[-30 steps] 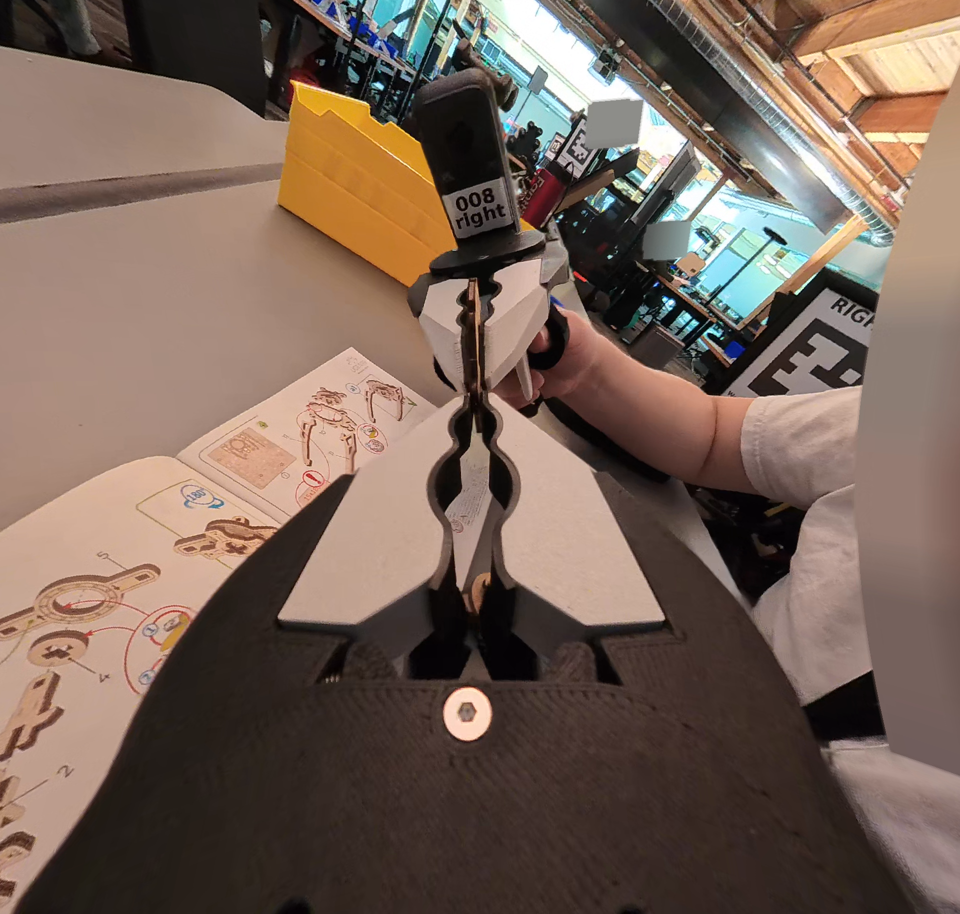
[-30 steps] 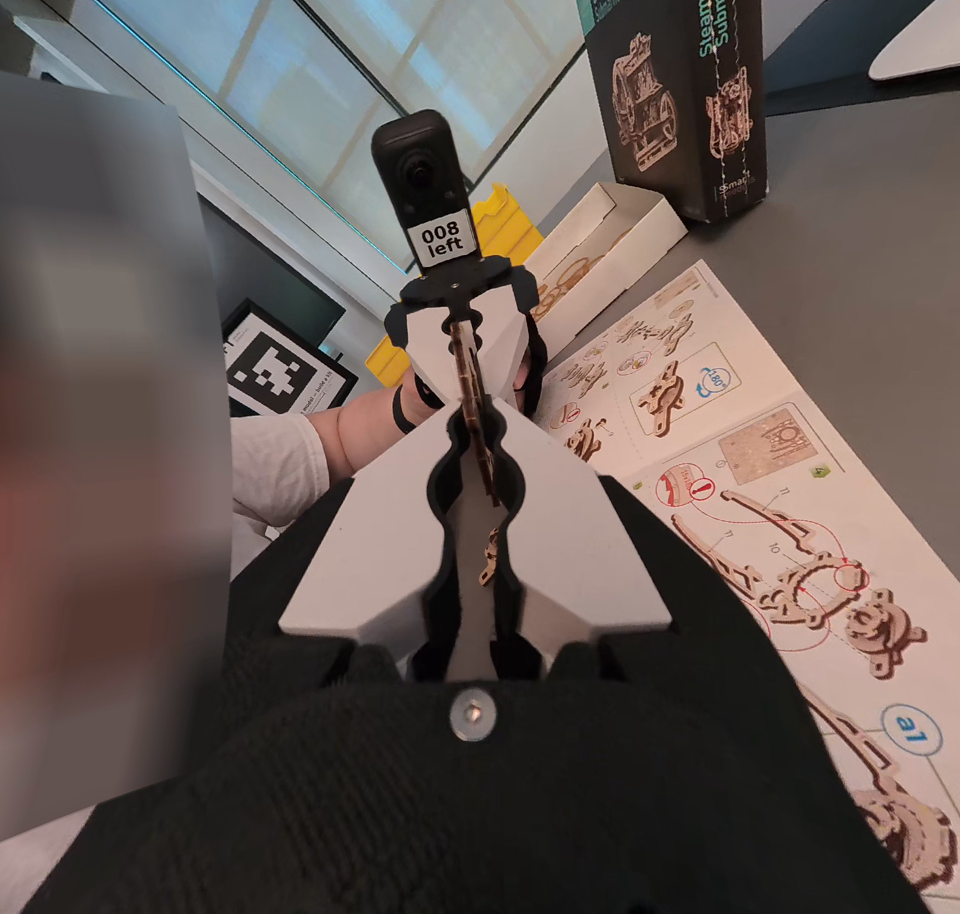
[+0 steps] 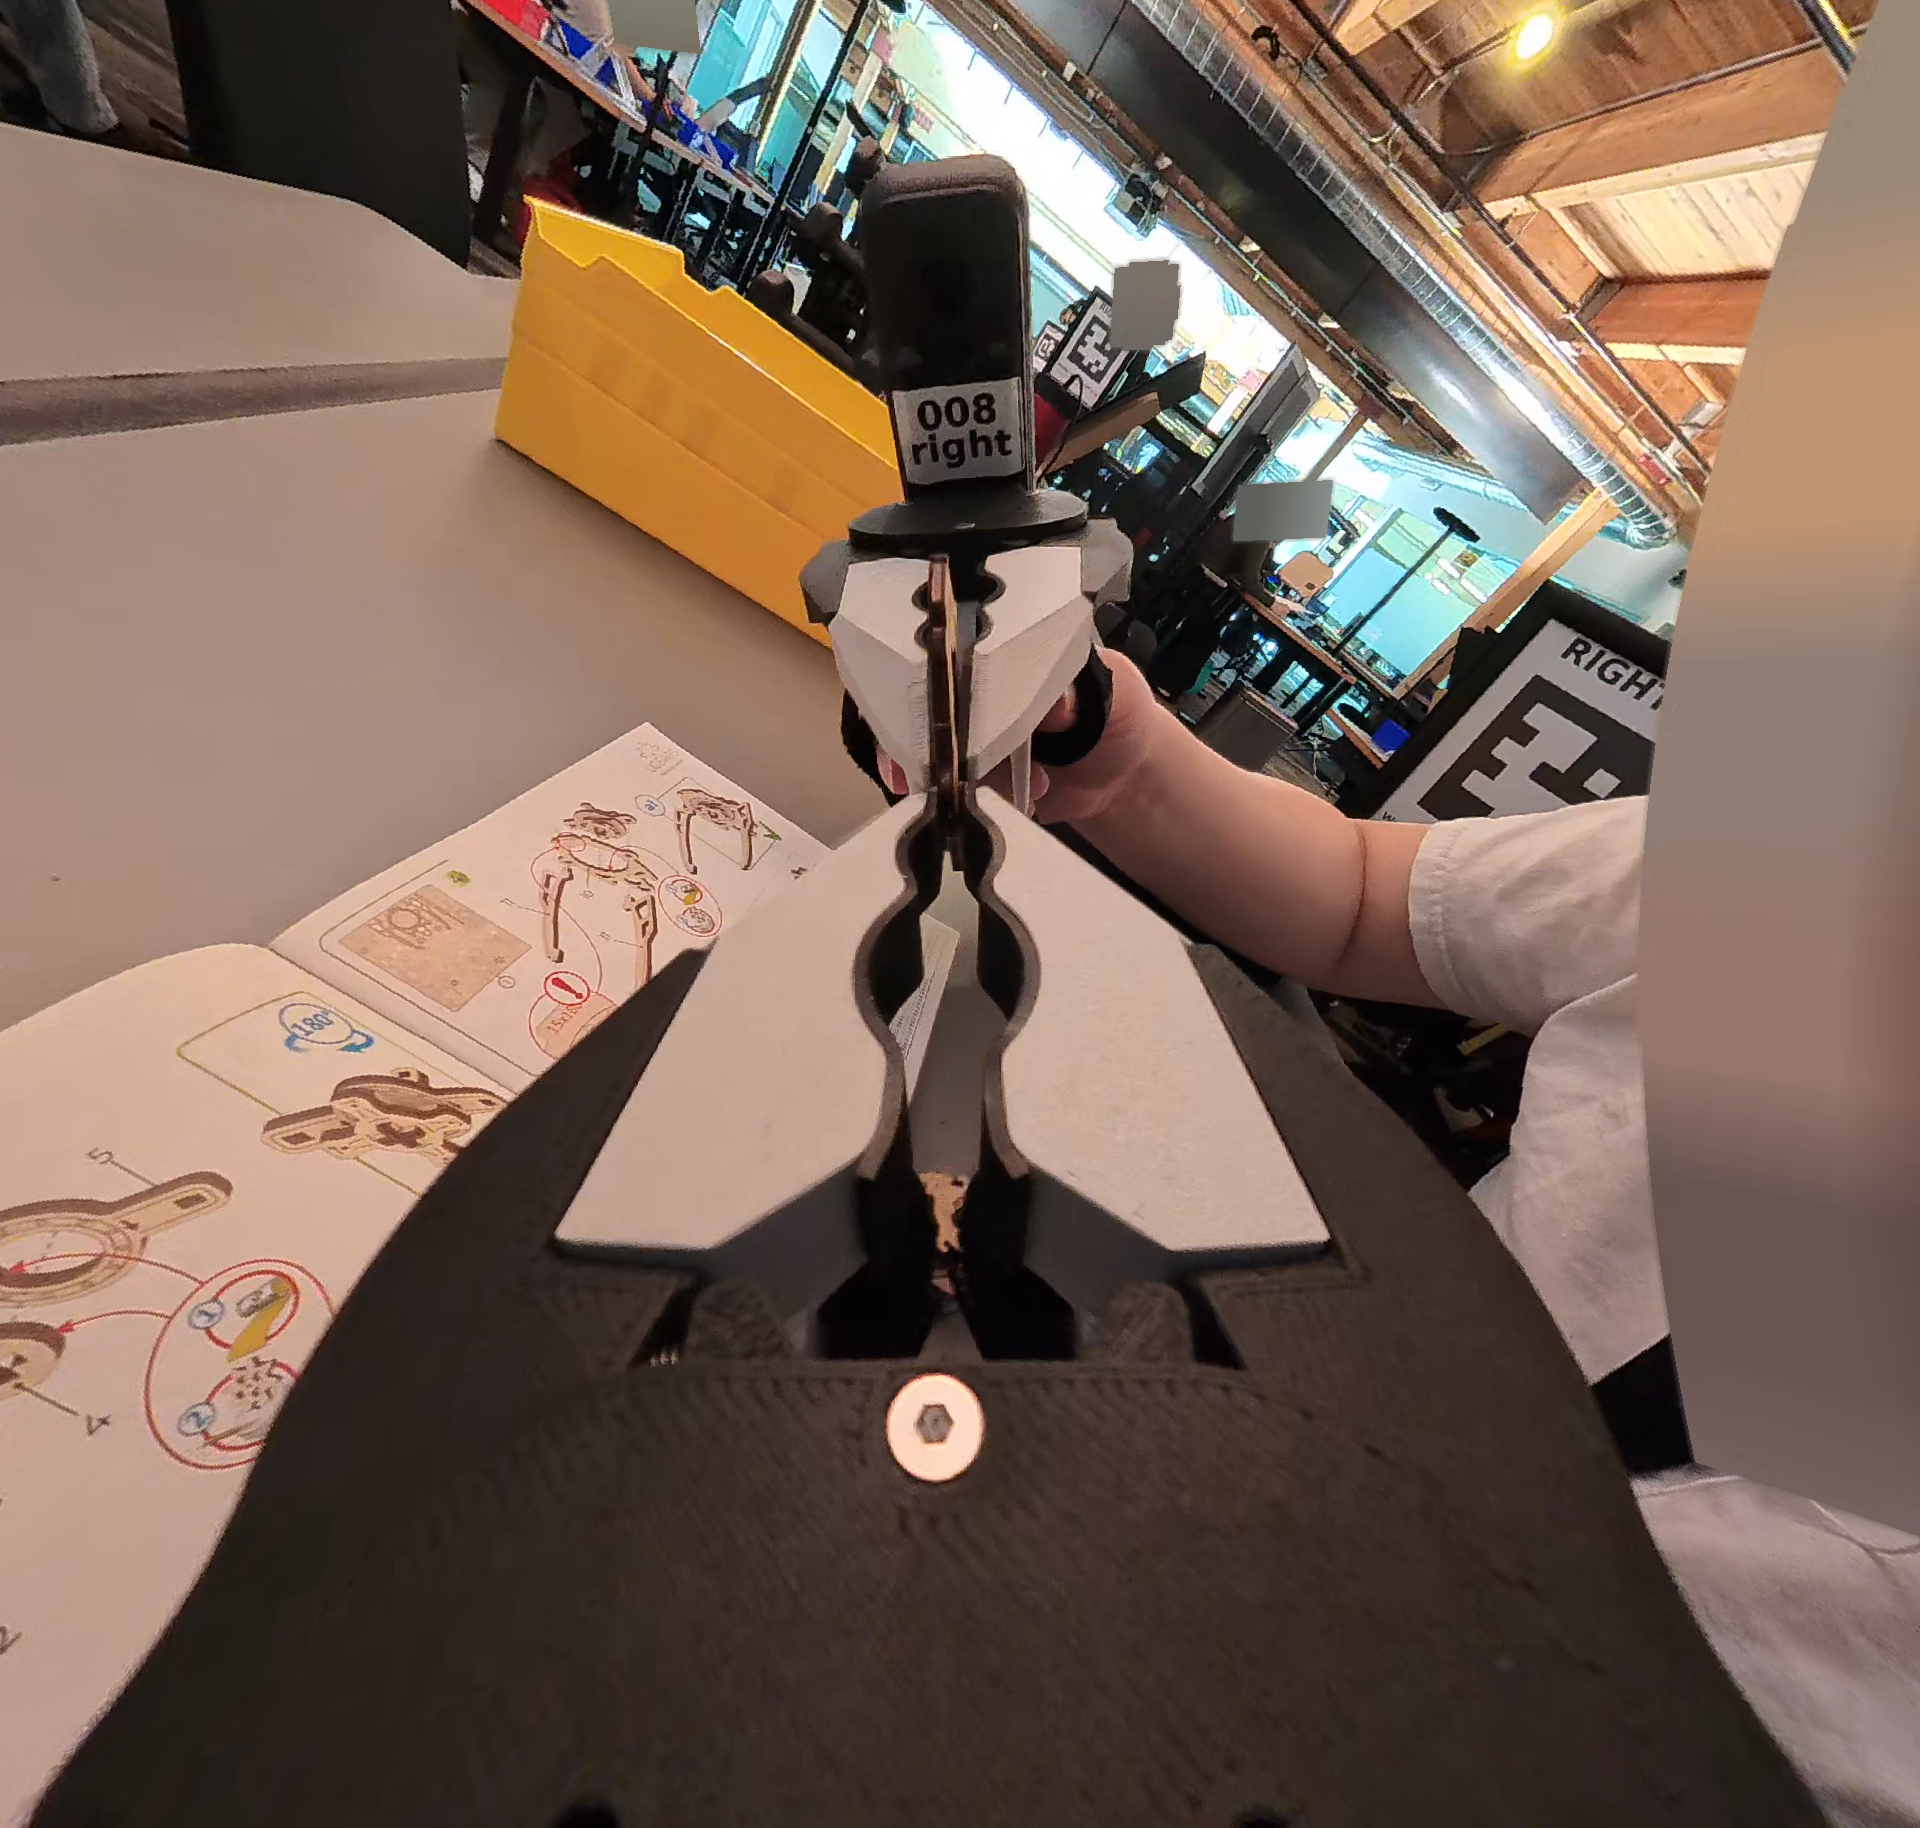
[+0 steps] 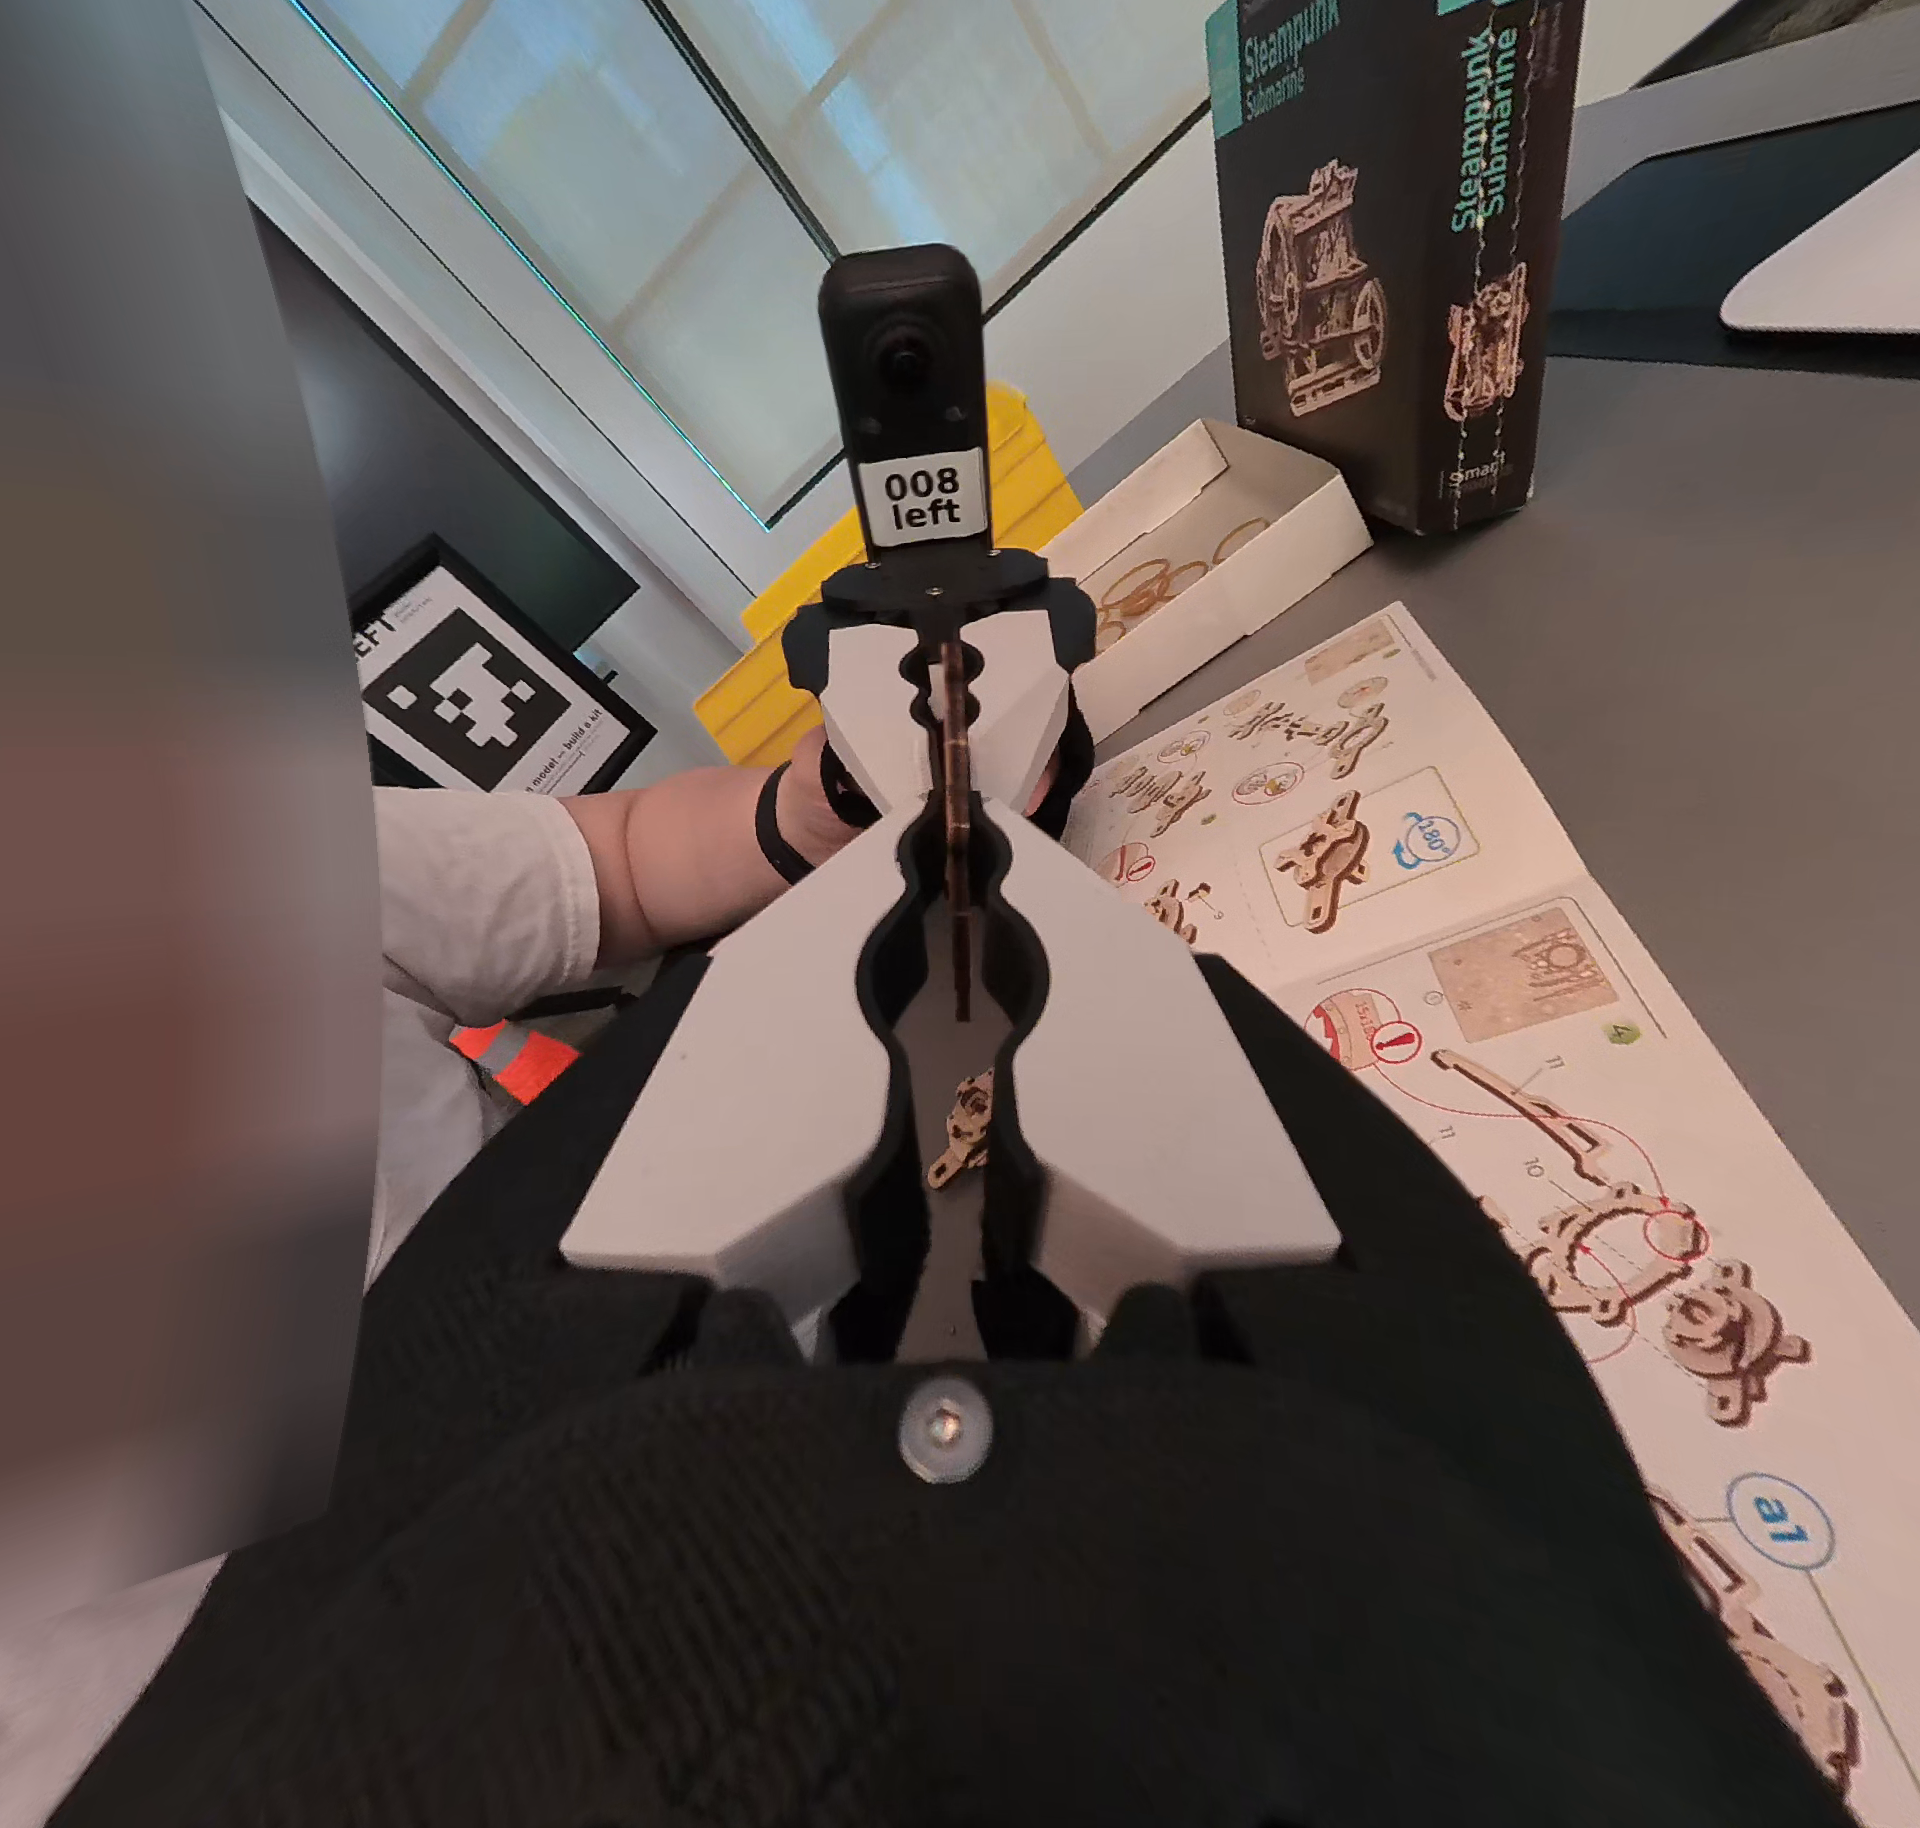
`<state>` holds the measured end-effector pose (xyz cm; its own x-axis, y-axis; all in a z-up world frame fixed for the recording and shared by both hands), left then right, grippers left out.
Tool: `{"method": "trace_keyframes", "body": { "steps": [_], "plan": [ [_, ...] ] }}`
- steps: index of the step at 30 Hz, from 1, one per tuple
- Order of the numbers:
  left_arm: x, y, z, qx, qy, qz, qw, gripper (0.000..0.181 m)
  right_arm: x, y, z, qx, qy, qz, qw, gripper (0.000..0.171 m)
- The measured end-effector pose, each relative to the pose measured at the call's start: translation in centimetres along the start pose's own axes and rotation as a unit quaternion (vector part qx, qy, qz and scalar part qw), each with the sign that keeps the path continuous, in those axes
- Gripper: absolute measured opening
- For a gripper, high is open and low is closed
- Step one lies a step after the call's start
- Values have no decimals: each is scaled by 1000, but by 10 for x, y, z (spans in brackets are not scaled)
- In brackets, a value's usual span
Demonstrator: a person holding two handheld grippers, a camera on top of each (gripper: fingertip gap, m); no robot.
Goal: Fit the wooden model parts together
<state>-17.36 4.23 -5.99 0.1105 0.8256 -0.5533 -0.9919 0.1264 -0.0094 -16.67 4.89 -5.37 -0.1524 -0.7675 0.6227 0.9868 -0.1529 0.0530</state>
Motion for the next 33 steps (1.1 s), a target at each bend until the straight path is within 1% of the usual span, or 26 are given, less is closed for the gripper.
{"method": "trace_keyframes", "body": {
  "steps": [2,6,16,20,22,25,27,33],
  "plan": [
    [-1,0,1,-2,-7,10,1000,0,1,0,1,1,15,-4,1000,1],
    [-2,-1,1,-9,13,11,1000,1,1,1,1,5,44,-19,999,1],
    [-2,-1,-1,-5,5,22,1000,1,1,1,-1,9,46,-15,999,1],
    [-1,-1,-2,-3,5,25,1000,1,1,0,-2,16,61,-26,998,1],
    [-2,-1,-2,-1,-4,24,1000,1,1,1,-3,22,44,-17,999,1],
    [-9,-2,0,1,-24,2,1000,1,10,2,0,11,13,25,1000,1],
    [-10,-1,1,4,-44,6,999,0,11,2,1,9,9,29,1000,1],
    [-13,-1,3,1,-59,5,998,1,13,2,3,0,-16,46,999,1]
  ]
}}
Point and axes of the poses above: each gripper's, where its closed fingertips meet, y back along the fingers, z out of its top, x = y × z across the jaws, the point moved 1 cm from there along y, back along the fingers, and after that the axes turned 2 degrees about -z, right-handed, at the moved point
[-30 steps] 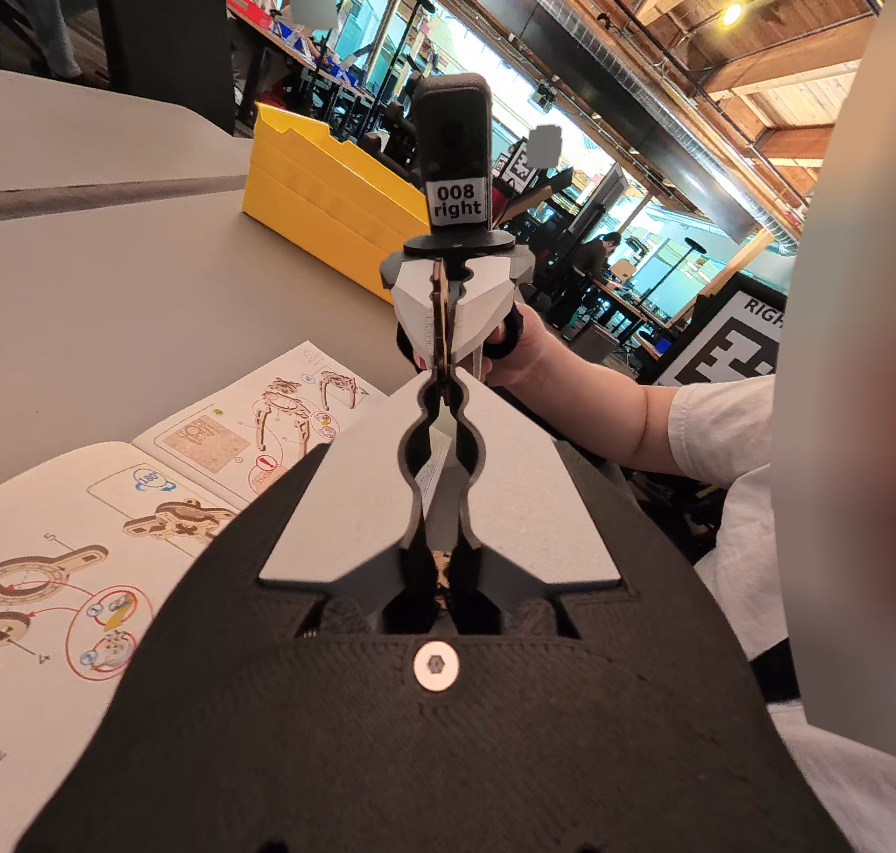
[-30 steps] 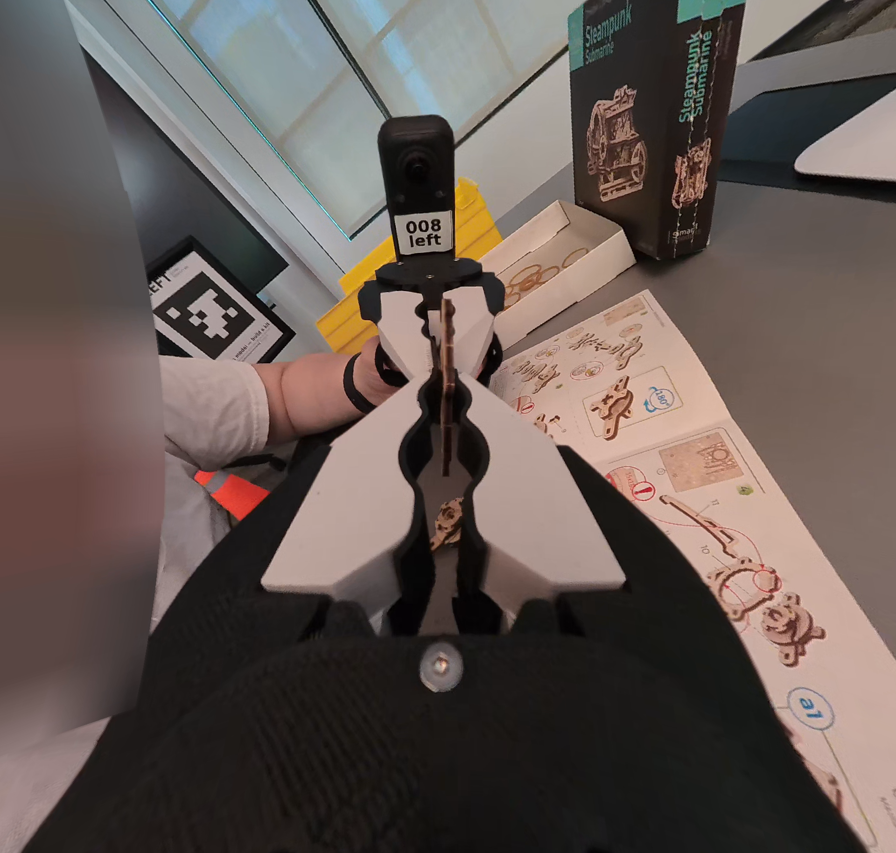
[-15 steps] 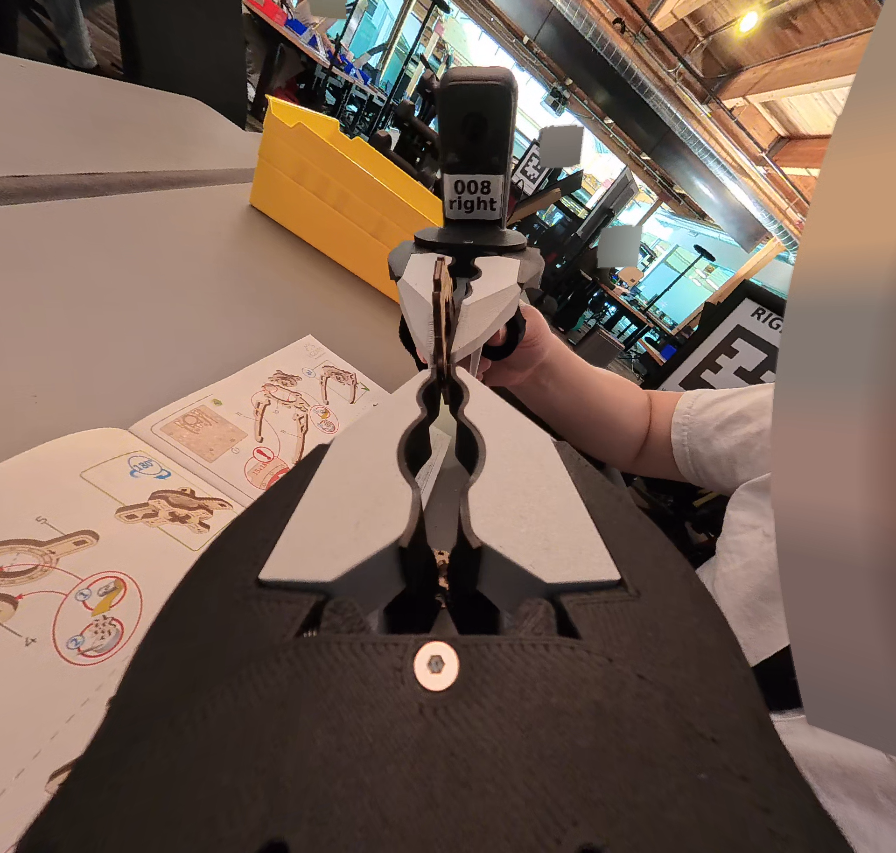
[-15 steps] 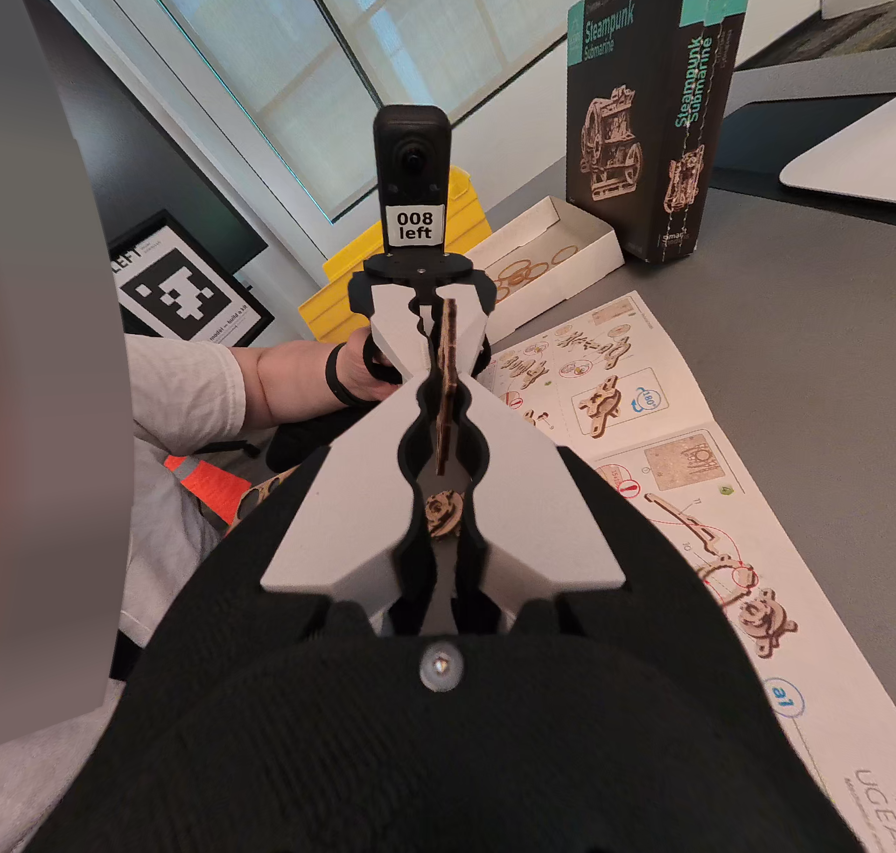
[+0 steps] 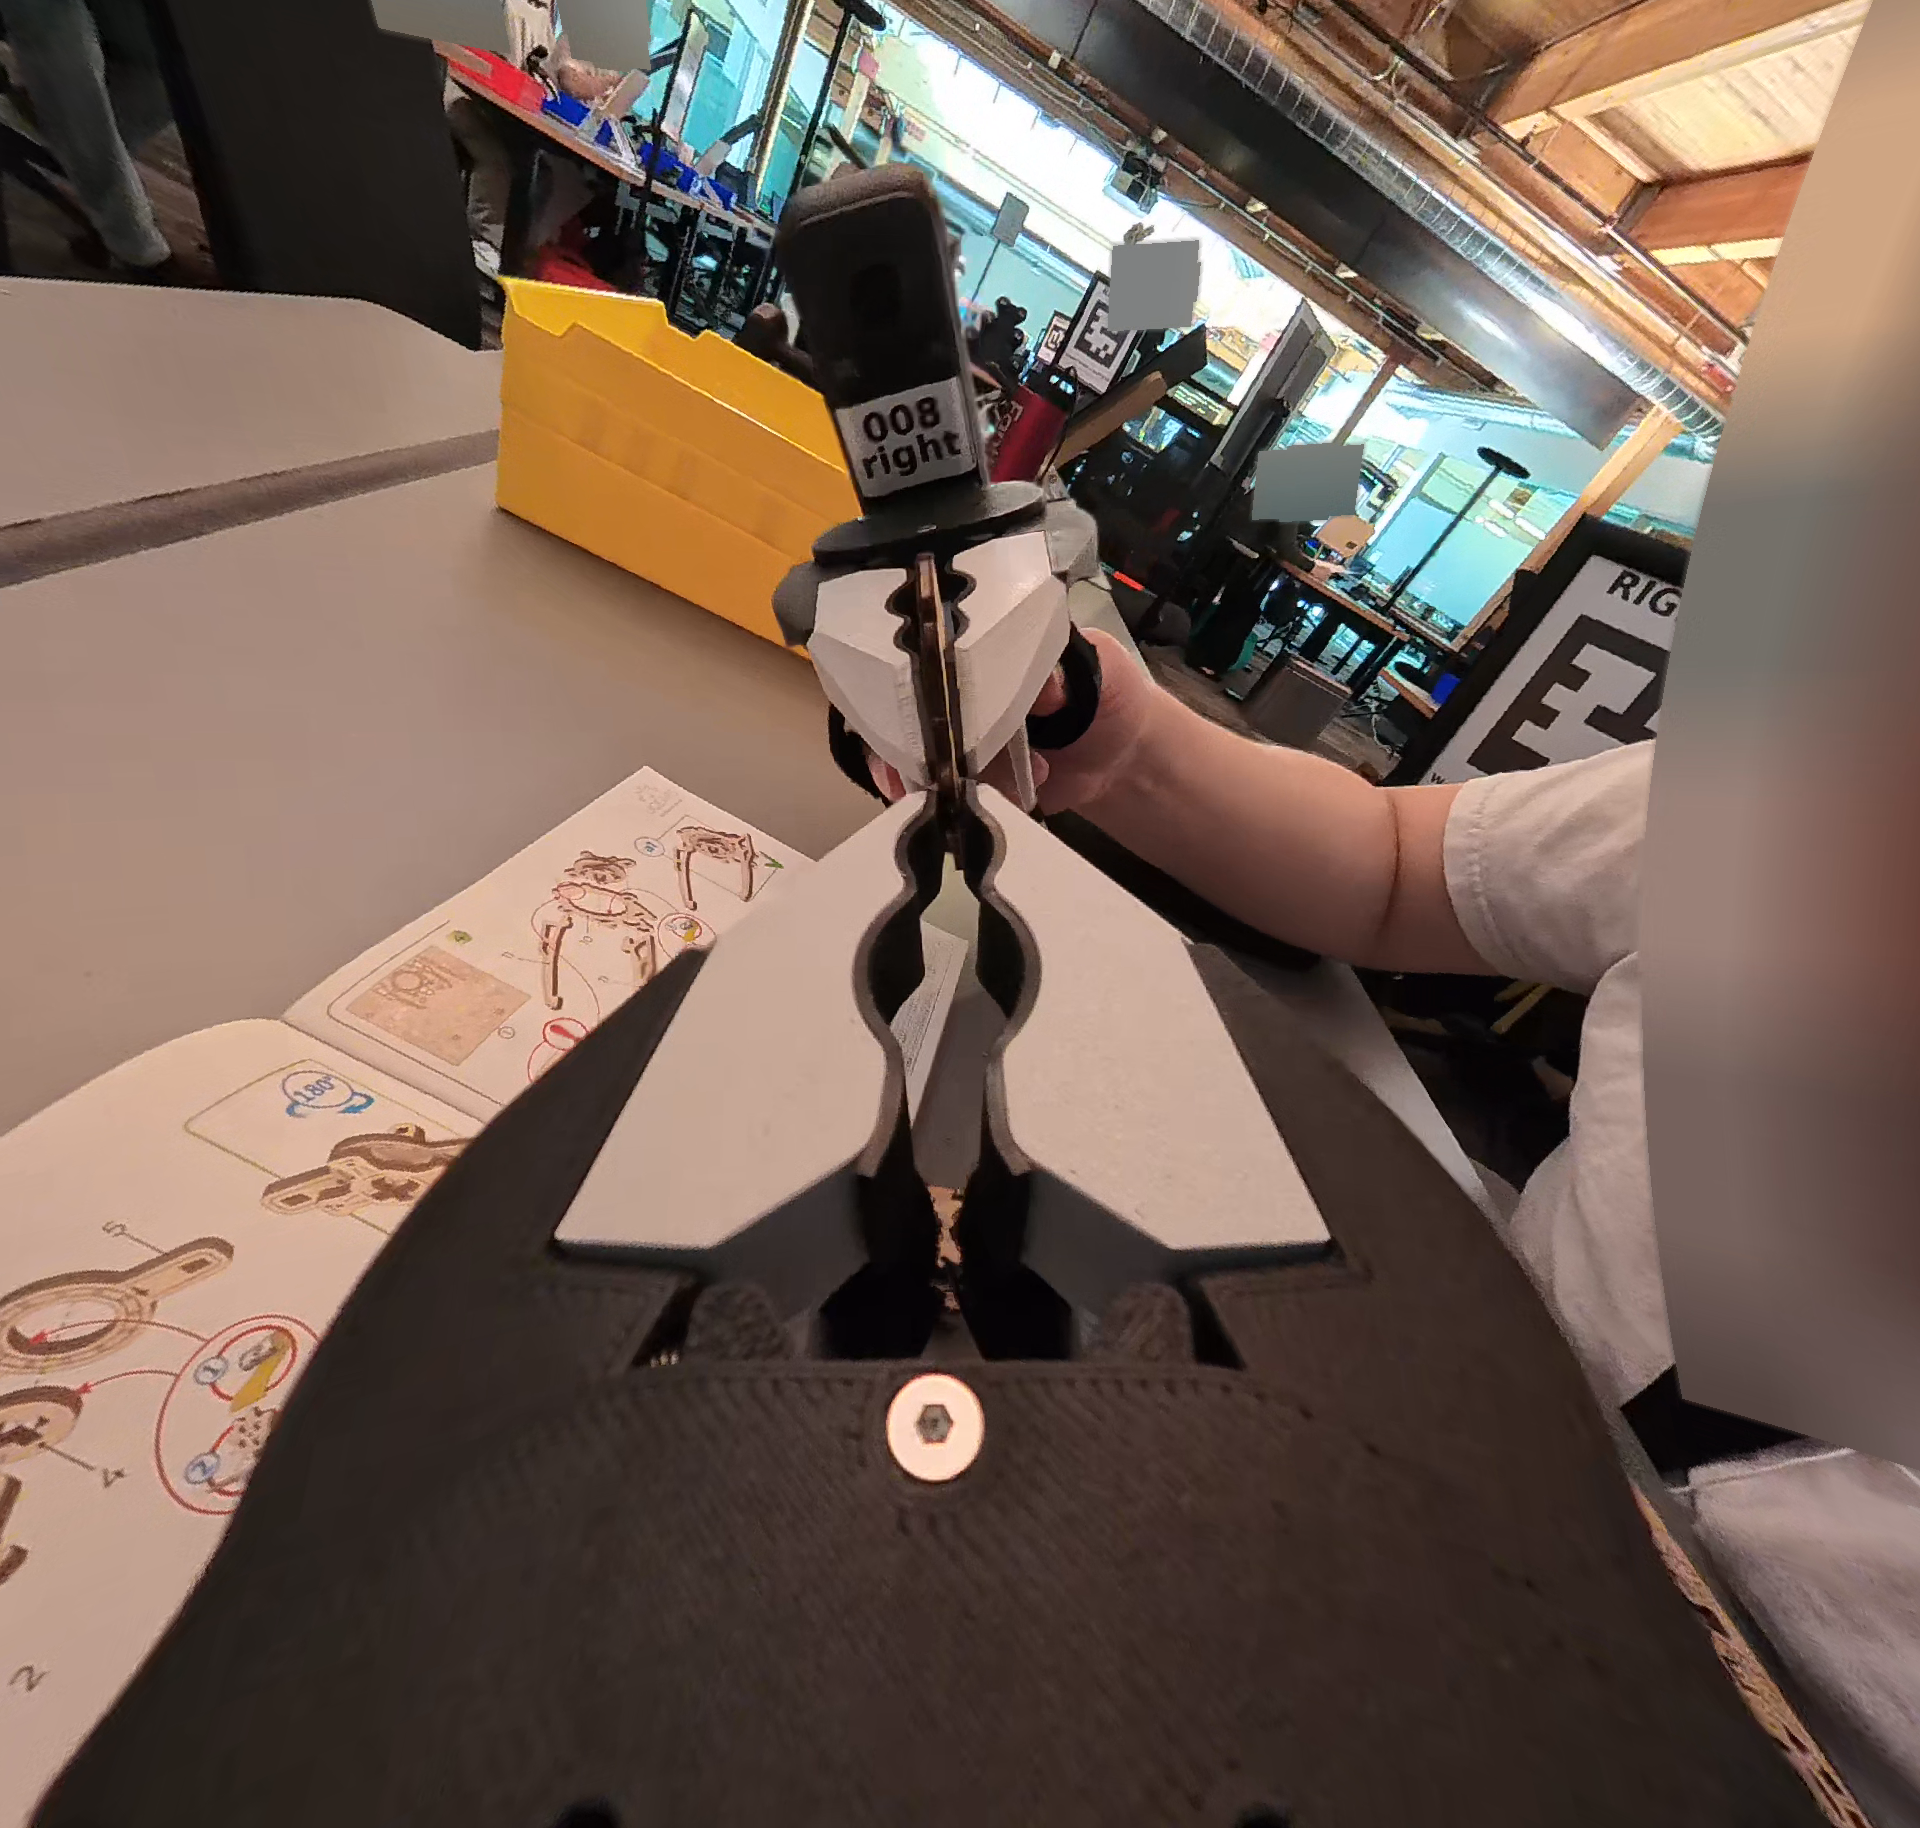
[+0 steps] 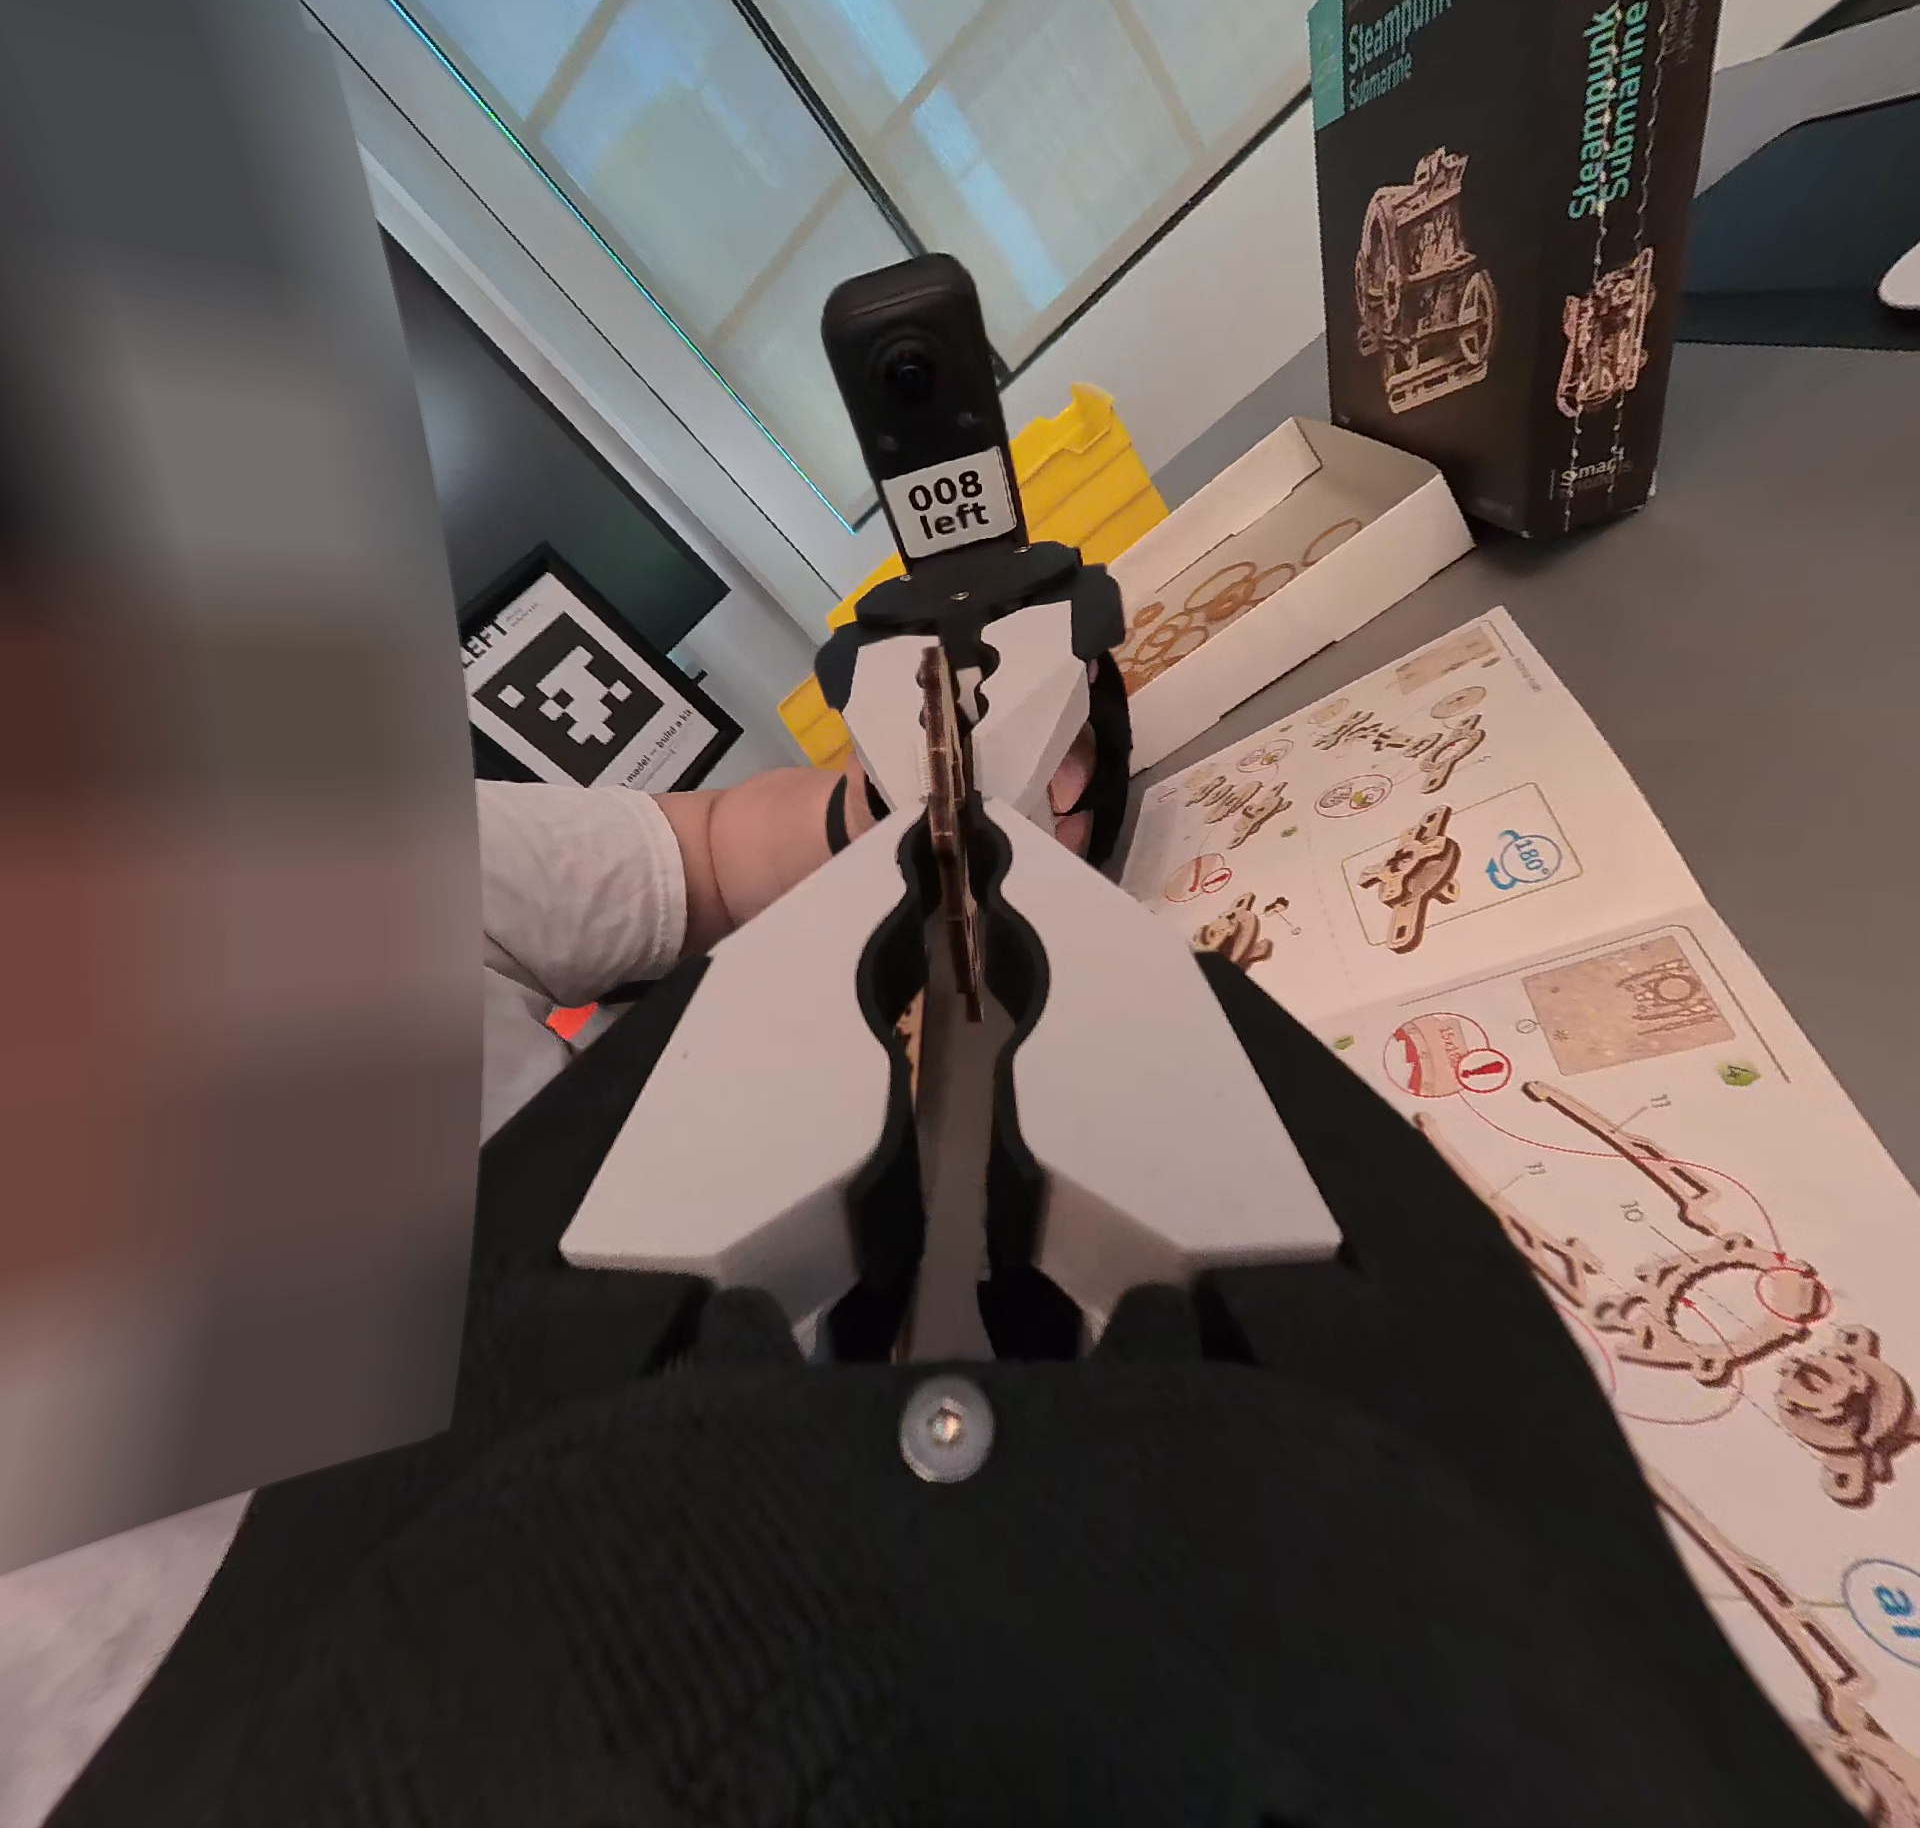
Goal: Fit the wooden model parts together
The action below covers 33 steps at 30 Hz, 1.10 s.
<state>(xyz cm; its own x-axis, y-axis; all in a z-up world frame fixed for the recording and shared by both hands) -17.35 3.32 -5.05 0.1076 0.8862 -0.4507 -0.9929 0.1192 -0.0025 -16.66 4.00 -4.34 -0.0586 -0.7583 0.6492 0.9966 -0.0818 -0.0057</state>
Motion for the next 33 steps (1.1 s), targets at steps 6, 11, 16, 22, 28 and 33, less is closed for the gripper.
{"method": "trace_keyframes", "body": {
  "steps": [6,11,16,22,28,33],
  "plan": [
    [1,0,-1,4,-20,19,1000,1,-1,0,0,7,6,-16,1000,0],
    [2,-1,-1,-1,11,26,1000,1,-3,1,-1,15,35,-34,999,1],
    [5,-1,-3,-2,28,37,999,1,-7,2,-2,19,51,-48,997,1],
    [7,-1,-4,-2,42,40,998,1,-9,2,-3,24,67,-58,996,2],
    [8,-1,-5,-3,48,41,998,1,-9,1,-4,29,82,-66,994,1],
    [9,-1,-5,1,43,44,998,1,-11,2,-4,30,82,-65,994,1]
  ]
}}
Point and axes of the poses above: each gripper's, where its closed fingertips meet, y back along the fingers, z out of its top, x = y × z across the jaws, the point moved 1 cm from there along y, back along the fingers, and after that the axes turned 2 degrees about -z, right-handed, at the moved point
